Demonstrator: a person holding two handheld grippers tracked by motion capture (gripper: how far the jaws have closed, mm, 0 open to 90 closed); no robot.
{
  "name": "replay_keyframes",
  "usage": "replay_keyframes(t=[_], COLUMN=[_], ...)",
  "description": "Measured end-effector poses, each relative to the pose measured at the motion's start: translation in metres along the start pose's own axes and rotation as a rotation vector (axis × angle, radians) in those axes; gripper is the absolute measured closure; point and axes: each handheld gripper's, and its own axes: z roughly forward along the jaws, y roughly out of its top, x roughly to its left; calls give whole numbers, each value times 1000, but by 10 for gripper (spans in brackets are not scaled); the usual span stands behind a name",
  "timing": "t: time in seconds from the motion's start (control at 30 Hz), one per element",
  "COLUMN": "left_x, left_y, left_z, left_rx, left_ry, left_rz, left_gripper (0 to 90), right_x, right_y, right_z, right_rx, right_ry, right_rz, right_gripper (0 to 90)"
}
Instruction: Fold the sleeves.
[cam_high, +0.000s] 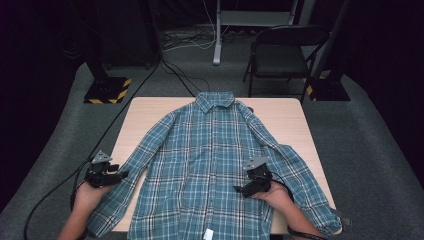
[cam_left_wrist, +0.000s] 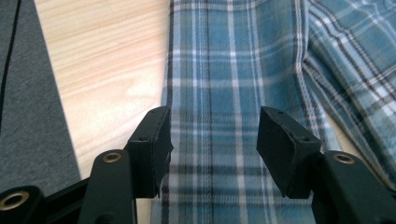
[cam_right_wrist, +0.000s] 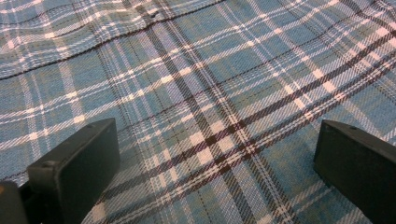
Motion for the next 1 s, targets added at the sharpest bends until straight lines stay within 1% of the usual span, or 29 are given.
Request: replay_keyframes(t=[0.07, 0.2, 0.37, 0.4, 0.53, 0.73, 0.9, 1.0], left_x=[2, 5, 6, 7, 8, 11, 13, 13], left_y=[-4, -9, -12, -13, -15, -20, -22, -23], left_z=[-1, -2, -2, -1, 0, -1, 0, 1], left_rx=[-3, -3, -3, 2, 11, 3, 7, 10], left_ry=[1, 2, 4, 4, 7, 14, 12, 20], left_rz=[-15, -31, -32, -36, -37, -53, -55, -52], left_gripper=[440, 444, 465, 481, 496, 492, 492, 496], right_x=[0, 0, 0, 0, 0, 0, 0, 0], right_y=[0, 0, 0, 0, 0, 0, 0, 0], right_z=[0, 0, 0, 0, 0, 0, 0, 0], right_rx=[0, 0, 0, 0, 0, 0, 0, 0], right_ry=[0, 0, 0, 0, 0, 0, 0, 0], right_rz=[0, 0, 0, 0, 0, 0, 0, 0], right_gripper=[0, 0, 0, 0, 0, 0, 0, 0])
